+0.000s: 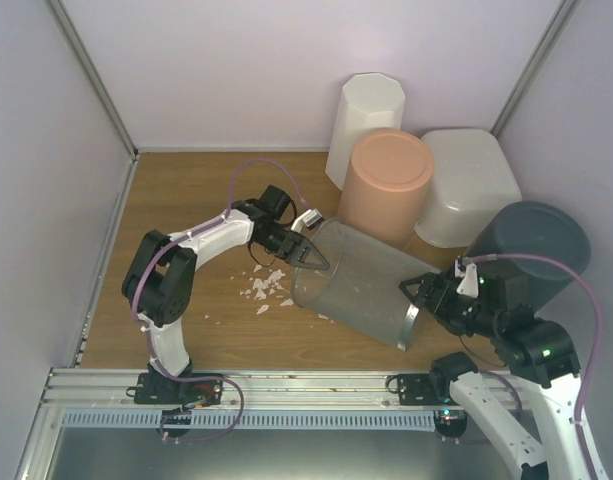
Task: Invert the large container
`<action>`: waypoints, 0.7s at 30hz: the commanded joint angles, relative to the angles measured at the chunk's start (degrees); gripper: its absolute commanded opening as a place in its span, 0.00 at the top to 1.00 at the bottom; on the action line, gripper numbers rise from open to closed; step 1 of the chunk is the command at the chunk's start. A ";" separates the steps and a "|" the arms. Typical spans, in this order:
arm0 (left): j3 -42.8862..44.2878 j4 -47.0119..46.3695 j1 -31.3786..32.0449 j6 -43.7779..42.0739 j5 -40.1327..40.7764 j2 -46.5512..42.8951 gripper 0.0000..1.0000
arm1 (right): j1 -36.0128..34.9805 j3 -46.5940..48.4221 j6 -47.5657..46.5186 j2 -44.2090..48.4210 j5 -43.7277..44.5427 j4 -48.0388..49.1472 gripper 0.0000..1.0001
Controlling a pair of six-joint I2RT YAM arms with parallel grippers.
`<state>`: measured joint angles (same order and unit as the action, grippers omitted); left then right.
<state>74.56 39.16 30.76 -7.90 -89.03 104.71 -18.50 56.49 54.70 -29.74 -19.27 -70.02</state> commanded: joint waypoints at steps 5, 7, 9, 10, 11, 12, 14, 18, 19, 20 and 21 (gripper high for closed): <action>3.66 3.91 8.98 -3.16 -8.49 5.49 0.87 | -0.68 7.43 -3.25 -4.03 -11.41 22.15 0.06; 5.32 6.34 9.37 -5.19 -9.17 6.69 0.85 | -0.68 7.91 -3.61 -4.97 -11.56 22.33 0.06; 6.75 8.17 9.48 -6.49 -9.88 7.73 0.83 | -0.66 8.27 -3.72 -5.39 -11.58 22.72 0.06; 7.30 8.81 9.49 -6.94 -10.02 8.27 0.82 | -0.74 8.55 -3.73 -5.55 -11.57 23.00 0.06; 7.80 9.51 9.49 -7.36 -10.22 8.80 0.81 | -0.69 8.81 -3.77 -5.74 -11.58 23.14 0.06; 8.20 10.21 9.49 -7.98 -10.35 9.17 0.80 | -0.67 9.15 -3.92 -6.03 -11.58 23.23 0.06; 8.52 11.29 9.57 -8.75 -10.62 9.77 0.79 | -0.67 9.90 -4.15 -6.53 -11.67 23.26 0.06; 8.18 11.89 9.58 -9.07 -10.63 10.04 0.75 | -0.66 11.20 -4.57 -7.41 -11.77 23.35 0.06; 7.88 11.91 9.58 -9.14 -10.50 10.01 0.74 | -0.66 11.39 -4.64 -7.56 -11.77 23.40 0.06; 7.66 11.90 9.58 -9.09 -10.22 9.87 0.72 | -0.68 11.45 -4.68 -7.73 -11.84 23.50 0.06; 7.42 11.91 9.58 -9.04 -10.01 9.72 0.71 | -0.66 11.45 -4.69 -7.85 -11.91 23.71 0.06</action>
<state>83.20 48.56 32.10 -16.27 -90.43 112.57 -18.24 67.75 50.78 -34.24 -17.91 -66.50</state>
